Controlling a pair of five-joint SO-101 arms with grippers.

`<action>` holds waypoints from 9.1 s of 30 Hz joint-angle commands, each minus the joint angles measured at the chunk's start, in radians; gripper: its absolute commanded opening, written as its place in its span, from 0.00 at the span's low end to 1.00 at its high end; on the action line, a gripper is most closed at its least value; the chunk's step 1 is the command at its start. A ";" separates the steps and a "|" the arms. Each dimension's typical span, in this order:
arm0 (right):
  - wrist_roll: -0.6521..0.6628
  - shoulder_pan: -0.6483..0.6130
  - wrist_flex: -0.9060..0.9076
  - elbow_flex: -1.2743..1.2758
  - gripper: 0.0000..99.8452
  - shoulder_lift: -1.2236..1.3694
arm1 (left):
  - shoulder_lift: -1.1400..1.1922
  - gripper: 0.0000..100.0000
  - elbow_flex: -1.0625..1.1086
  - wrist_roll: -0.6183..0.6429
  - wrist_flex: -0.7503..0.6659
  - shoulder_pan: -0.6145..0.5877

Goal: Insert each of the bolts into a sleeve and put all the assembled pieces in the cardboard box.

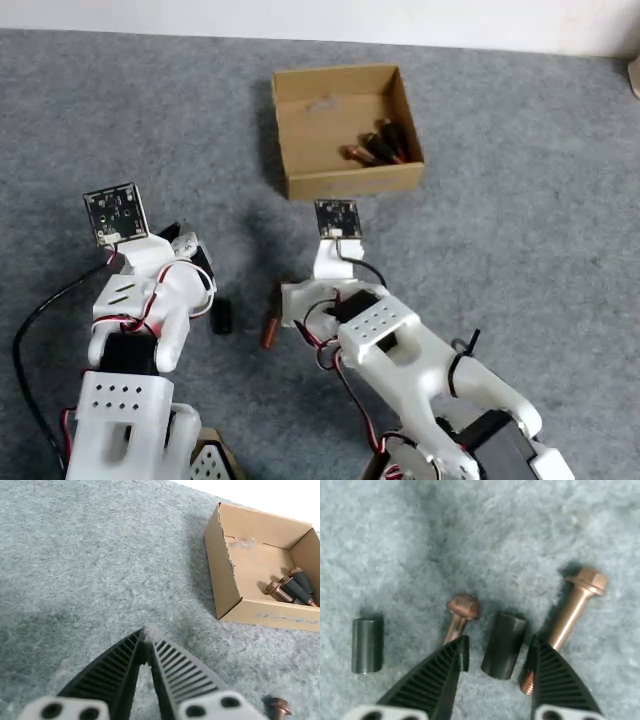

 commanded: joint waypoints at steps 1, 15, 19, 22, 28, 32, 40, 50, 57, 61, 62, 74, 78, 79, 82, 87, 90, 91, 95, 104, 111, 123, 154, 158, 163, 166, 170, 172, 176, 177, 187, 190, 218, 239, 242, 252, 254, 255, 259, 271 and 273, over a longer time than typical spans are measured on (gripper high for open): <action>0.008 0.016 0.019 -0.022 0.19 0.082 | 0.002 0.01 -0.028 0.008 -0.002 -0.008; 0.008 0.021 0.306 -0.288 0.19 0.323 | 0.002 0.01 -0.028 0.008 -0.002 -0.008; 0.009 0.024 0.332 -0.289 0.19 0.332 | 0.002 0.01 -0.028 0.008 -0.002 -0.008; 0.011 0.024 0.332 -0.289 0.19 0.332 | 0.002 0.01 -0.028 0.008 -0.002 -0.008; 0.015 0.024 0.332 -0.289 0.11 0.334 | 0.002 0.01 -0.028 0.008 -0.002 -0.008; 0.015 0.024 0.332 -0.289 0.10 0.335 | 0.002 0.01 -0.028 0.008 -0.002 -0.008; 0.017 0.035 0.343 -0.289 0.00 0.321 | 0.002 0.01 -0.028 0.008 -0.002 -0.008; 0.144 0.107 0.478 -0.289 0.00 -0.107 | 0.004 0.01 -0.085 0.003 0.084 0.145; 0.287 0.243 0.579 -0.283 0.00 -0.374 | 0.004 0.01 -0.148 -0.092 0.226 0.266; 0.311 0.352 0.588 -0.274 0.00 -0.443 | 0.004 0.01 -0.151 -0.112 0.252 0.354; 0.313 0.383 0.587 -0.262 0.00 -0.452 | 0.004 0.01 -0.153 -0.112 0.256 0.369; 0.308 0.441 0.552 -0.232 0.00 -0.449 | 0.344 0.08 -0.188 -0.106 0.278 0.464; 0.310 0.441 0.423 -0.136 0.00 -0.450 | 0.582 0.07 -0.268 -0.092 0.242 0.478; 0.311 0.441 0.400 -0.113 0.00 -0.450 | 0.636 0.07 -0.289 -0.071 0.242 0.478; 0.313 0.444 0.375 -0.071 0.00 -0.450 | 0.769 0.07 -0.348 -0.052 0.242 0.484; 0.313 0.443 0.375 -0.065 0.00 -0.450 | 0.914 0.07 -0.444 -0.051 0.293 0.486; 0.315 0.444 0.375 -0.064 0.00 -0.450 | 0.952 0.07 -0.476 -0.052 0.322 0.484; 0.315 0.444 0.375 -0.062 0.00 -0.450 | 0.960 0.07 -0.478 -0.054 0.319 0.484; 0.315 0.444 0.352 -0.058 0.00 -0.452 | 0.998 0.07 -0.484 -0.054 0.319 0.484; 0.315 0.447 0.331 -0.051 0.00 -0.450 | 1.093 0.07 -0.536 -0.054 0.325 0.479; 0.315 0.447 0.326 -0.030 0.00 -0.458 | 1.161 0.07 -0.587 -0.051 0.325 0.478; 0.315 0.447 0.326 -0.030 0.00 -0.456 | 1.171 0.07 -0.588 -0.051 0.325 0.478; 0.311 0.426 0.220 0.013 0.00 -0.460 | 0.409 0.01 -0.633 -0.292 0.473 0.420; 0.313 0.343 0.079 0.068 0.00 -0.460 | 0.282 0.01 -0.722 -0.334 0.468 0.417; 0.315 0.208 -0.206 0.163 0.00 -0.461 | 0.268 0.01 -0.748 -0.331 0.384 0.378; 0.315 0.157 -0.358 0.189 0.00 -0.461 | 0.231 0.01 -0.708 -0.295 0.224 0.338; 0.315 0.087 -0.410 0.196 0.00 -0.461 | 0.107 0.01 -0.568 -0.292 0.129 0.363; 0.315 0.062 -0.410 0.196 0.00 -0.469 | 0.027 0.01 -0.452 -0.292 0.058 0.363; 0.315 0.008 -0.417 0.254 0.00 -0.610 | -0.182 0.01 -0.186 -0.296 -0.210 0.366; 0.315 -0.001 -0.417 0.280 0.00 -0.674 | -0.245 0.01 -0.130 -0.296 -0.265 0.367; 0.402 -0.019 -0.409 0.759 0.00 -1.420 | -0.538 0.01 0.076 -0.166 -0.311 0.467; 0.468 -0.044 -0.285 0.800 0.00 -1.538 | -0.538 0.01 0.042 -0.149 -0.295 0.572; 0.466 -0.070 -0.217 0.763 0.00 -1.561 | -0.538 0.01 -0.016 -0.153 -0.005 0.481; 0.466 -0.081 -0.196 0.763 0.00 -1.561 | -0.538 0.01 0.054 -0.149 -0.002 0.607; 0.466 -0.081 -0.205 0.763 0.00 -1.561 | -0.538 0.01 0.059 -0.147 0.005 0.605; 0.468 -0.070 -0.206 0.762 0.00 -1.561 | -0.539 0.01 0.099 -0.083 0.199 0.558; 0.468 -0.070 -0.206 0.762 0.00 -1.561 | -0.539 0.01 0.099 -0.080 0.199 0.542; 0.468 -0.068 -0.206 0.762 0.00 -1.561 | -0.539 0.03 0.099 -0.080 0.199 0.541; 0.468 -0.068 -0.206 0.762 0.00 -1.561 | -0.538 0.24 0.070 -0.083 0.204 0.539; 0.463 -0.070 -0.205 0.763 0.00 -1.554 | -0.538 0.19 -0.179 -0.163 0.198 0.503; 0.463 -0.070 -0.205 0.763 0.00 -1.554 | -0.538 0.14 -0.229 -0.163 0.198 0.492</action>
